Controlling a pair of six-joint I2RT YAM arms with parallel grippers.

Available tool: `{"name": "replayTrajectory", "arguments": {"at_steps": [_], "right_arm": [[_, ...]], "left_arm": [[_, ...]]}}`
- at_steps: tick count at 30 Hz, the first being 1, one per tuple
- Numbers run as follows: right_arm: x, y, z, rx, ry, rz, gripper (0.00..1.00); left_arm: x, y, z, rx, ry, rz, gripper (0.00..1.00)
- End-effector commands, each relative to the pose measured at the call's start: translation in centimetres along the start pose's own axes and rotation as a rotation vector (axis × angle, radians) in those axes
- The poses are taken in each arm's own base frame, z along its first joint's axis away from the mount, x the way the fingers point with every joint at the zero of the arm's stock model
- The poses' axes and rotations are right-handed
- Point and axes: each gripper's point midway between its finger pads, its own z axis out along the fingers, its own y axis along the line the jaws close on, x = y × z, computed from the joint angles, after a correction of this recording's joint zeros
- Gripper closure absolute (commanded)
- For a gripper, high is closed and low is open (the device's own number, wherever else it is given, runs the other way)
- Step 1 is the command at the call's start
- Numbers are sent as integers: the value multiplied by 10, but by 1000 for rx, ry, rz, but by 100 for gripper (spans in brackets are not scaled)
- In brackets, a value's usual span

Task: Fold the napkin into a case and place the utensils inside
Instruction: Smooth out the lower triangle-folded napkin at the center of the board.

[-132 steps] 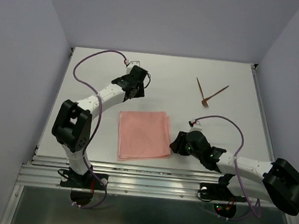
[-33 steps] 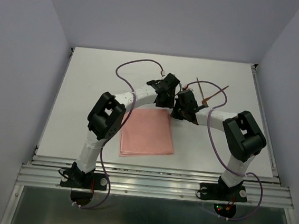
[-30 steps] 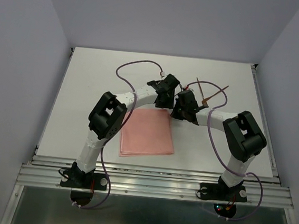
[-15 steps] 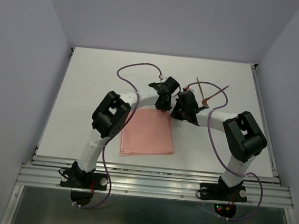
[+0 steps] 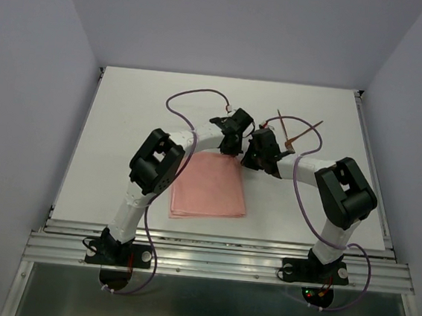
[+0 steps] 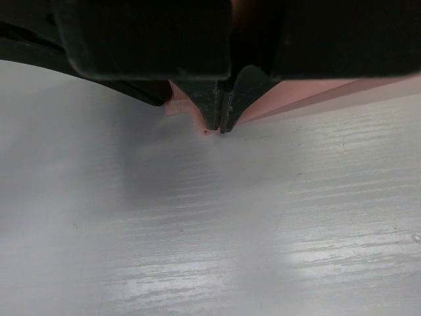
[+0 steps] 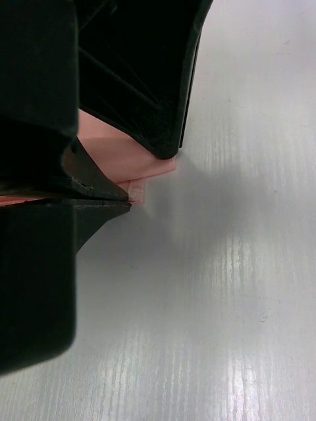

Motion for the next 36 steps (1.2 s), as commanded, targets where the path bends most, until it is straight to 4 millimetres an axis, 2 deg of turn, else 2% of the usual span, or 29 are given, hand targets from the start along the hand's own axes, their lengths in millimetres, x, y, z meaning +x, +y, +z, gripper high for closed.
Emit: {"name": "replayTrajectory", "arguments": {"at_steps": [1, 14, 23, 27, 36], "right_arm": [[20, -16, -2, 48, 53, 3, 99], [14, -20, -9, 69, 18, 26, 99], [9, -19, -10, 57, -14, 36, 99], [9, -19, -12, 59, -19, 36, 99], [8, -21, -11, 68, -25, 37, 99]], "left_arm": [[-19, -17, -32, 80, -69, 15, 100], [-2, -32, -39, 206, -23, 23, 100], [-5, -37, -51, 252, -34, 41, 100], [-1, -47, -54, 309, -16, 45, 100], [14, -48, -38, 327, 33, 61, 100]]}}
